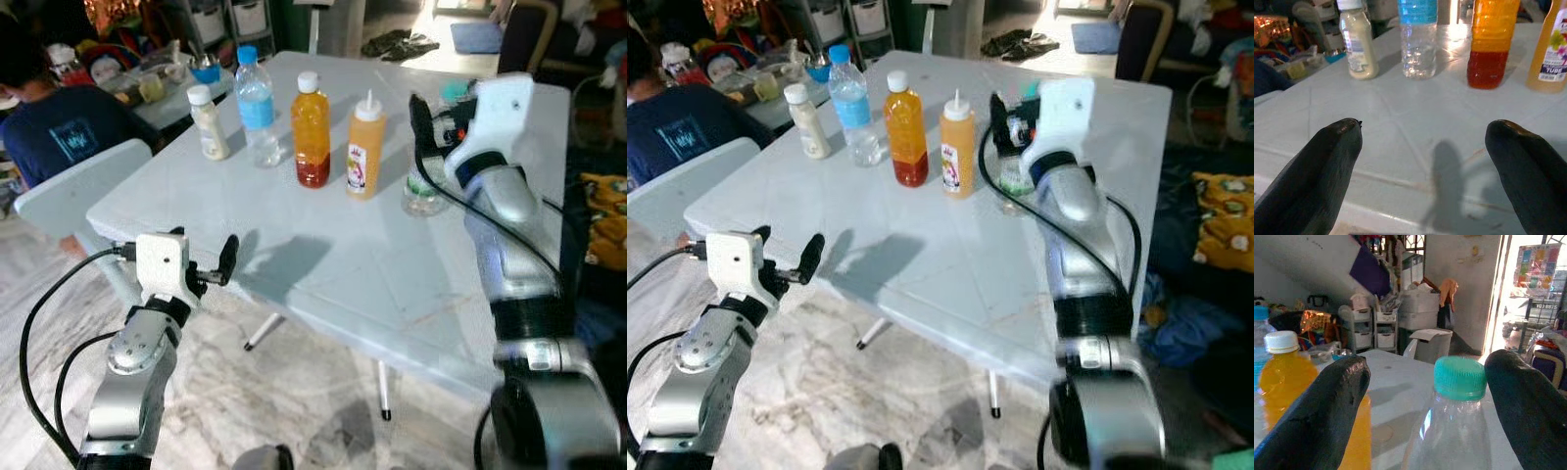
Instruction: Restocking fridge
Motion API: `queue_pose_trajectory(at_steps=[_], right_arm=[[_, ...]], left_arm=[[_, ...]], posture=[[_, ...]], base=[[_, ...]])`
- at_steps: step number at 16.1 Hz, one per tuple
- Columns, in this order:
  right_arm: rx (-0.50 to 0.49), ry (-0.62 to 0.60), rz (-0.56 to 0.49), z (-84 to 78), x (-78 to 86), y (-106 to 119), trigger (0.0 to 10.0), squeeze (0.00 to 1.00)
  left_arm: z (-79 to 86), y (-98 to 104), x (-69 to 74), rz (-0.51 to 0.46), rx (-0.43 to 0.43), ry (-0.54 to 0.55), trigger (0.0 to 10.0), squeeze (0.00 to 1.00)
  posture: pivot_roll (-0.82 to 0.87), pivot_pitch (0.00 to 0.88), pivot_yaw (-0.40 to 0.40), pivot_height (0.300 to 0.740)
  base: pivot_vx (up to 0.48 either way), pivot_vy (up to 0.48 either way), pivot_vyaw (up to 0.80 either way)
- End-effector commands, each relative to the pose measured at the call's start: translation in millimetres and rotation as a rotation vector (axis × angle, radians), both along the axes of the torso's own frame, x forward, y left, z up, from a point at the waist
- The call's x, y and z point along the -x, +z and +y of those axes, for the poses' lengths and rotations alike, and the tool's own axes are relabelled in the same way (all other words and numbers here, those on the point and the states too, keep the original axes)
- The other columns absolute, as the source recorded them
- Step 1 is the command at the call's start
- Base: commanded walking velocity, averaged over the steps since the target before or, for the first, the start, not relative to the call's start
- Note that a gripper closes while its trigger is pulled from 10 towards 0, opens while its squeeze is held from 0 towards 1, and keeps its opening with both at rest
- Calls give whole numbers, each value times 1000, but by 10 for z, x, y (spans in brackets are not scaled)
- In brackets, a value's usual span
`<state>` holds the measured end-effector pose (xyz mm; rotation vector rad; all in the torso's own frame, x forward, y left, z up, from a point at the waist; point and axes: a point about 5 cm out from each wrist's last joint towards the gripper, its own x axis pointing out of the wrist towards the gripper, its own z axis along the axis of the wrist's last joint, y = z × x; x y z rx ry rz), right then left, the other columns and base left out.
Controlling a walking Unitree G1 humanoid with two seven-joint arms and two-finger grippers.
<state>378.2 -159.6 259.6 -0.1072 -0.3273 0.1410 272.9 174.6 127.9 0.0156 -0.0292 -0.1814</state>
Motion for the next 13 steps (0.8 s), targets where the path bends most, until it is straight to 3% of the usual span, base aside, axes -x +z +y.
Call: queue_pose_trajectory(at_steps=[1,7,8,9,10,13], right_arm=[[1,-20,3,-13,-37,22,10000,0],[11,-85,25,-100,-99,16,10000,0],[6,-101,32,-140,-112,-1,8627,0],[4,-109,36,-167,-119,-11,1255,0],[9,-116,39,-192,-126,-18,0,0],[50,-139,35,-275,-161,16,0,0]], left_arm=[[29,40,22,-7,-20,0,10000,0],[16,51,40,-2,-27,-3,10000,0],[12,50,39,-1,-28,-5,10000,0],[8,50,38,0,-28,-6,10000,0],[3,48,33,0,-27,-6,10000,0],[-16,39,24,1,-21,-6,10000,0]], posture=[[82,123,112,740],[84,125,111,740],[83,124,111,740],[81,123,110,740],[79,119,108,740],[72,110,99,740]], base=[[0,0,0],[0,0,0],[0,0,0],[0,0,0],[0,0,0],[0,0,0]])
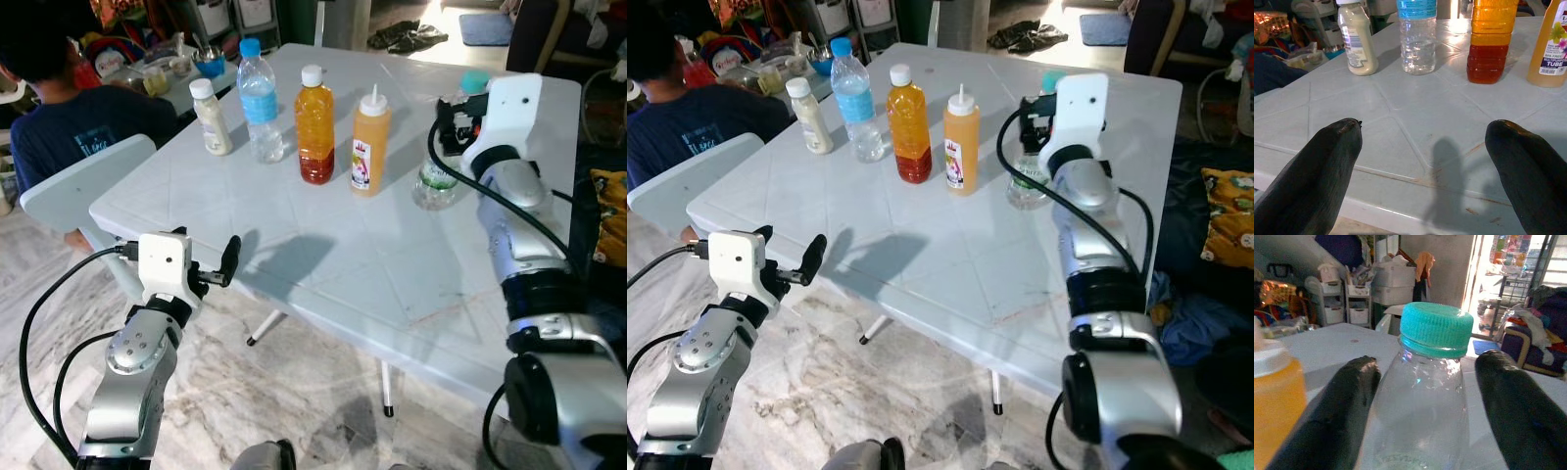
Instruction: Restocking fridge
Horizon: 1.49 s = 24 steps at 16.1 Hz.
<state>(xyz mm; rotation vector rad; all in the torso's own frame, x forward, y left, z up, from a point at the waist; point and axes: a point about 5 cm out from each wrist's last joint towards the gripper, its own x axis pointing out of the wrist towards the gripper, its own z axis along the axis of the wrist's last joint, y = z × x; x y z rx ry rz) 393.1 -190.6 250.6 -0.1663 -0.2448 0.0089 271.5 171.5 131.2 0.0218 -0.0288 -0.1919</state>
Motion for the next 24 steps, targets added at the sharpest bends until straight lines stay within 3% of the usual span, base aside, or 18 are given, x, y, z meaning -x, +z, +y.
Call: queue_pose_trajectory(at_steps=[1,6,12,15,18,19,20,21,22,24], right_arm=[[16,4,-38,11,-27,121,39,0],[61,19,-68,-11,-61,222,0,0],[51,28,-51,38,-61,168,0,0],[-8,78,-67,124,75,65,0,0],[-140,191,-123,360,554,-91,118,0],[-163,214,-130,435,652,-116,2157,0],[-185,240,-138,514,733,-121,1804,0],[-192,252,-140,555,763,-128,2627,0],[-167,287,-139,627,819,-160,10000,0],[-172,286,-128,610,850,-165,10000,0]], left_arm=[[5,-5,14,3,-12,4,10000,0],[-24,-35,9,8,-6,1,10000,0],[-41,-73,-7,27,-3,1,10000,0],[-27,-139,-9,57,12,39,10000,0],[9,-154,-65,57,23,65,10000,0],[14,-152,-89,52,21,69,10000,0],[13,-147,-116,46,20,69,10000,0],[13,-145,-135,44,20,69,10000,0],[-3,-127,-191,32,18,63,10000,0],[-16,-121,-212,27,20,62,10000,0]], posture=[[71,107,97,740],[64,94,90,740],[53,78,88,740],[45,56,76,740],[25,29,60,740],[19,21,57,740],[10,16,59,740],[2,13,61,740],[-3,6,59,740],[-8,4,59,740]], base=[[0,0,0],[0,0,0],[0,0,0],[0,0,0],[0,0,0],[0,334,0],[0,259,0],[0,281,0],[0,315,0],[0,332,0]])
